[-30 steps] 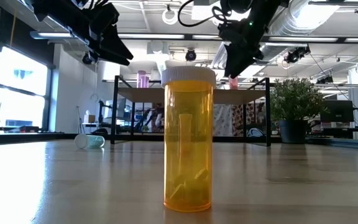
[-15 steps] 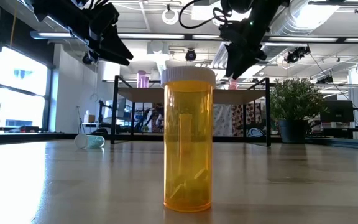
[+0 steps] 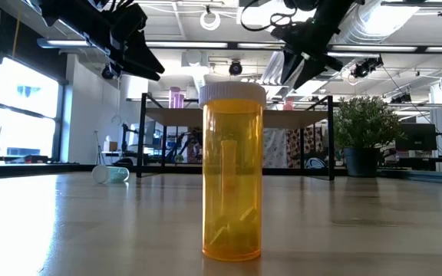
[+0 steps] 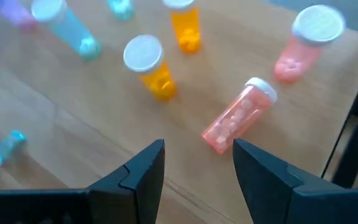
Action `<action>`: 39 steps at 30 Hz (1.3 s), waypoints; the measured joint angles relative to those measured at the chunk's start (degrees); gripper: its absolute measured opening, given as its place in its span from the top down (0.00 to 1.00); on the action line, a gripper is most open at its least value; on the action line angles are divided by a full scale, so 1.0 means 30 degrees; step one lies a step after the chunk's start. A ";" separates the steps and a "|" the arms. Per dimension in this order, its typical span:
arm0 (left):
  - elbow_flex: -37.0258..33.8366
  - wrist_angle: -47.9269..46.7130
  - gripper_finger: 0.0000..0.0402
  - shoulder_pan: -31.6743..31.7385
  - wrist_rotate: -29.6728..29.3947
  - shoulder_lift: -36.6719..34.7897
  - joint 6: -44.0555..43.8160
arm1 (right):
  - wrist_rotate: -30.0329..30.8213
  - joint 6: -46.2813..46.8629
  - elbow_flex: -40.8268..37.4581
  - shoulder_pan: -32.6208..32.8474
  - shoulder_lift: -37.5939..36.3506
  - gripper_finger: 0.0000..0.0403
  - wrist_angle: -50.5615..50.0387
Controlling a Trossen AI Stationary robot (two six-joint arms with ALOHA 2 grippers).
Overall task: Pick and place medicine bottles onto shelf by color
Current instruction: Adjust the orange pill bottle
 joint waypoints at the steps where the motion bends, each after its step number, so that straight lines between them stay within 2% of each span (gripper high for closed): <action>1: 0.0000 0.0000 0.44 0.0000 0.0000 0.0000 0.0000 | -0.0044 0.0307 0.0000 -0.0170 -0.0097 0.55 0.0156; 5: 0.0000 0.0000 0.44 -0.0007 0.0066 0.0000 -0.0036 | -0.0136 0.0887 0.0380 -0.0975 -0.0280 0.55 0.0488; 9: 0.0000 0.0000 0.44 -0.0007 0.0056 0.0000 -0.0015 | -0.0259 0.0285 0.1810 -0.1485 -0.0287 0.55 0.0016; 17: 0.0000 0.0000 0.44 0.0000 0.0042 0.0000 -0.0015 | 0.0105 -0.0054 0.4929 -0.2219 -0.0295 0.55 -0.2822; 27: 0.0000 0.0000 0.44 0.0000 0.0000 0.0000 -0.0014 | -0.1020 0.3945 0.5034 -0.1818 0.1246 0.55 -0.6117; 39: 0.0000 0.0000 0.44 0.0000 0.0007 0.0000 -0.0007 | -0.0964 0.6418 0.5020 -0.1668 0.3239 0.55 -0.6175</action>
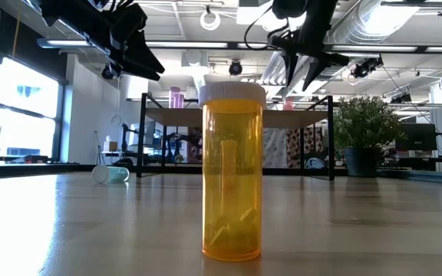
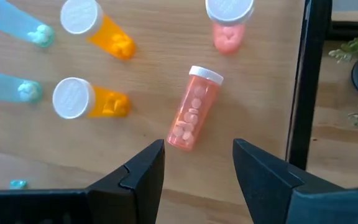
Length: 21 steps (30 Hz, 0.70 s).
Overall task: Pick and place medicine bottles onto shelf by color
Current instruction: Adjust the orange pill bottle
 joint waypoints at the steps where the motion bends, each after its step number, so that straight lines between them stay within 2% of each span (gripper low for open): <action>1: 0.0000 0.0000 0.44 0.0000 0.0000 0.0000 0.0000 | 0.0059 0.0116 0.0000 -0.0005 0.0134 0.55 0.0121; 21: 0.0000 0.0000 0.44 0.0000 0.0003 0.0000 0.0007 | 0.1277 0.1937 -0.0007 -0.0109 0.1772 0.55 0.1064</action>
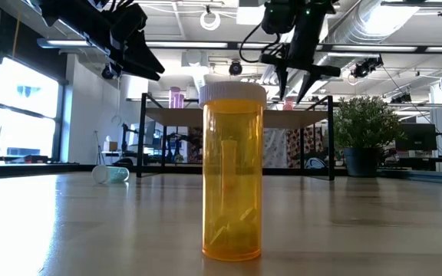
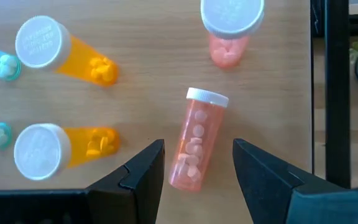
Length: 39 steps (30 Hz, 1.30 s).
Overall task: Pick and place medicine bottles onto shelf by color
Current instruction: Adjust the orange pill bottle
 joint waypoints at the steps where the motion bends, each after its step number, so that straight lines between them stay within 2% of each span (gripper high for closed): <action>1: 0.0000 -0.0007 0.44 0.0000 -0.0003 0.0000 0.0000 | 0.0008 0.0030 0.0000 -0.0016 0.0050 0.55 0.0135; 17: 0.0000 -0.0007 0.44 0.0000 0.0004 0.0000 0.0006 | 0.0385 0.0249 -0.0007 -0.0070 0.0126 0.55 0.0249; 35: 0.0000 -0.0007 0.44 0.0000 0.0005 0.0000 0.0090 | 0.0384 0.0308 -0.0007 0.0068 0.1441 0.55 0.0136; 39: 0.0000 -0.0015 0.44 0.0000 0.0033 0.0000 0.0495 | 0.0381 0.0579 -0.0007 0.0068 0.1455 0.59 -0.0212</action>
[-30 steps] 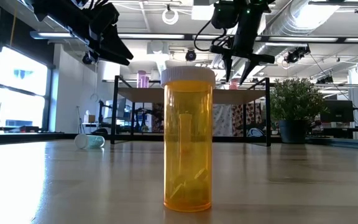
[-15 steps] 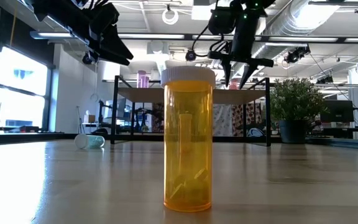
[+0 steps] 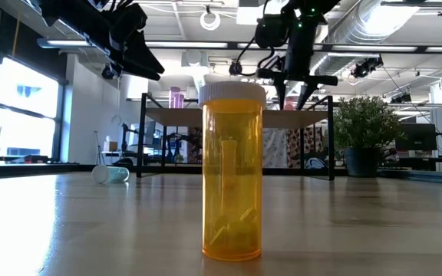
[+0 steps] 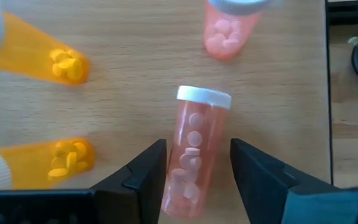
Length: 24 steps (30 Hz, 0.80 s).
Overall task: Pick and place medicine bottles onto shelf by color
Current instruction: Adjust the orange pill bottle
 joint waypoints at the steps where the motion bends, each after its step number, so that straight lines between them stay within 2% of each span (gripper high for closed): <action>1: 0.0000 0.0000 0.44 0.0000 0.0000 0.0000 0.0000 | 0.0000 0.0009 0.0000 0.0000 0.0000 0.61 -0.0105; 11: 0.0000 -0.0007 0.44 0.0000 -0.0007 0.0000 0.0007 | 0.0004 -0.0053 0.0000 0.0001 0.0000 0.76 -0.0129; 24: 0.0000 -0.0015 0.44 0.0000 -0.0036 0.0000 0.0007 | 0.0287 -0.0359 0.0000 0.1281 -0.0779 0.78 -0.0390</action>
